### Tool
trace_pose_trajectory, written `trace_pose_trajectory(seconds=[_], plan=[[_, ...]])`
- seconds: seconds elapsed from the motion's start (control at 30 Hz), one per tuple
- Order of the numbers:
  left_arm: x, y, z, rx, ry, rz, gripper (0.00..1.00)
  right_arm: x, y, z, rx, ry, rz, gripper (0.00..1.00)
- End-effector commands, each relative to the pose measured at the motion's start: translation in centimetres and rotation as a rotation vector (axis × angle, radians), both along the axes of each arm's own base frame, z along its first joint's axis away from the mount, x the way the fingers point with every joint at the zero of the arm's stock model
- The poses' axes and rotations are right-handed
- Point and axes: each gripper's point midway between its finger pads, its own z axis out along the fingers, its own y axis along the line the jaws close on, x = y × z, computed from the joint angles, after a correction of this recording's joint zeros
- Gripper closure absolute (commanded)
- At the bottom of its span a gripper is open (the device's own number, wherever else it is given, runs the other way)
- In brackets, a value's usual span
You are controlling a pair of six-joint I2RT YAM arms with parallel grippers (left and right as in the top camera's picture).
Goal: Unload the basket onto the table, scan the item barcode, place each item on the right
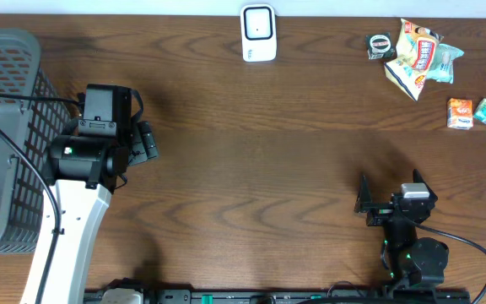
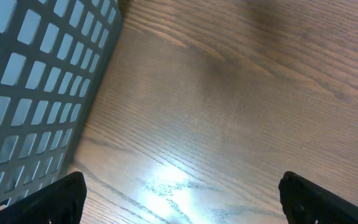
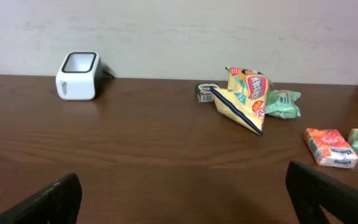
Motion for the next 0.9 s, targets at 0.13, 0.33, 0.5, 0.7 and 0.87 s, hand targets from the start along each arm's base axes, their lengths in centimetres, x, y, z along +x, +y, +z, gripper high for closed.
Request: trace_pose_trajectory(seconds=[0.13, 0.33, 0.5, 0.7, 0.87], plan=[[0.19, -0.01, 0.38, -0.001, -0.009, 0.004, 0.02, -0.03, -0.43, -0.08, 0.036, -0.001, -0.025, 0.01], [0.19, -0.02, 0.38, -0.001, -0.009, 0.004, 0.02, -0.03, -0.37, -0.08, 0.050, -0.001, -0.023, 0.01], [0.19, -0.01, 0.38, -0.001, -0.009, 0.004, 0.02, -0.03, -0.31, -0.07, 0.066, -0.001, -0.021, 0.01], [0.19, -0.02, 0.38, -0.001, -0.009, 0.004, 0.02, -0.03, -0.32, -0.07, 0.072, -0.001, -0.023, 0.01], [0.19, 0.00, 0.38, 0.000, -0.009, 0.004, 0.02, -0.03, -0.32, 0.03, 0.072, -0.005, -0.022, 0.01]])
